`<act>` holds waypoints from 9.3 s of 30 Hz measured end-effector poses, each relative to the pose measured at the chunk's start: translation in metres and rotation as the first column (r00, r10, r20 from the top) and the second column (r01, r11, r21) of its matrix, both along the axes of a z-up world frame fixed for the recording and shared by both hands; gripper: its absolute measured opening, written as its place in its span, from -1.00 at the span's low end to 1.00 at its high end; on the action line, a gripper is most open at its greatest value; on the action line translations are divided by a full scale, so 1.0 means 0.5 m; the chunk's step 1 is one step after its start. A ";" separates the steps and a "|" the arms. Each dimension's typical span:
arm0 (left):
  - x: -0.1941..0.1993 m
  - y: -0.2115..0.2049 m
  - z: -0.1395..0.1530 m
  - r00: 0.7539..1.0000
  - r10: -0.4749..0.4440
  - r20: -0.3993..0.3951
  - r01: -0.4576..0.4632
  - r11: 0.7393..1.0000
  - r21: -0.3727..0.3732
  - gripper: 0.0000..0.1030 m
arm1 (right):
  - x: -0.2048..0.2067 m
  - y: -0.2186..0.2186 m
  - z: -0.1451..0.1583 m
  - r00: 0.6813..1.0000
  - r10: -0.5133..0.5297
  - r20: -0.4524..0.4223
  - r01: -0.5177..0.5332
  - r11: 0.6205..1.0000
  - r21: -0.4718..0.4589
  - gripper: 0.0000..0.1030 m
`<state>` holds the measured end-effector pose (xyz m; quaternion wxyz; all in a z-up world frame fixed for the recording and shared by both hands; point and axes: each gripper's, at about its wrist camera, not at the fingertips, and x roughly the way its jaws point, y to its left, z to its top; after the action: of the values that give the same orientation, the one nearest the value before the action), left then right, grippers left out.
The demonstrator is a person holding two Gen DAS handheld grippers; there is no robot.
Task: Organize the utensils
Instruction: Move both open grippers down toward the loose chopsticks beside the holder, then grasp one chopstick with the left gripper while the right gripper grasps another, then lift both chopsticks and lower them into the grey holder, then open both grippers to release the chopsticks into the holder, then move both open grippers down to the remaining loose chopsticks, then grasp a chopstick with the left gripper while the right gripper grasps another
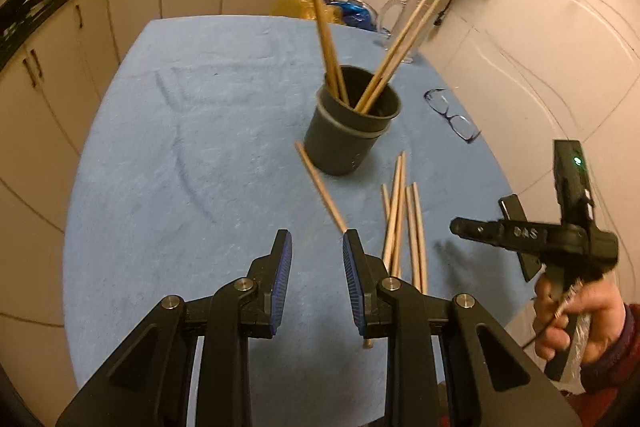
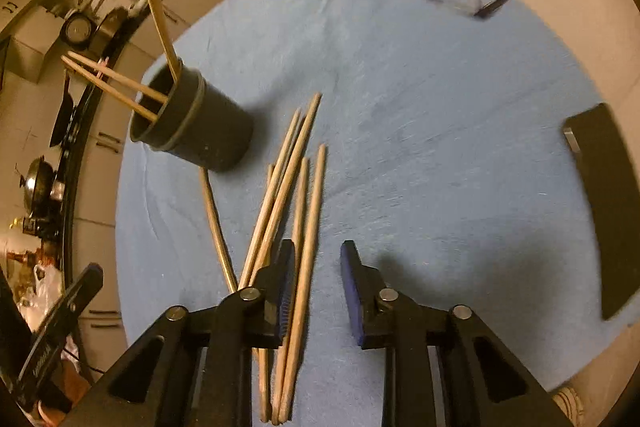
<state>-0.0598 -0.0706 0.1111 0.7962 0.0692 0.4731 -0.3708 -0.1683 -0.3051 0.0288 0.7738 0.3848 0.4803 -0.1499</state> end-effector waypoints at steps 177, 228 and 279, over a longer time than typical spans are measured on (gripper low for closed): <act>0.153 -0.160 0.225 0.978 0.145 0.150 -0.116 0.976 -0.186 -0.88 | 0.183 -0.033 0.336 0.926 0.177 0.334 -0.053 0.936 -0.349 -0.88; 0.058 -0.136 0.137 0.987 0.080 0.140 -0.070 0.995 -0.073 -0.62 | 0.043 -0.050 0.160 0.990 0.041 0.133 -0.015 0.982 -0.189 -0.74; -0.021 -0.117 -0.205 0.979 -0.013 -0.202 0.040 0.990 0.133 -0.83 | 0.094 0.029 -0.029 0.972 0.226 -0.066 -0.228 0.974 -0.014 -0.73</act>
<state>-0.0705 -0.1290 0.0086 0.7327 0.0919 0.5743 -0.3534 -0.1213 -0.2907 0.0145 0.7741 0.3141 0.5442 -0.0780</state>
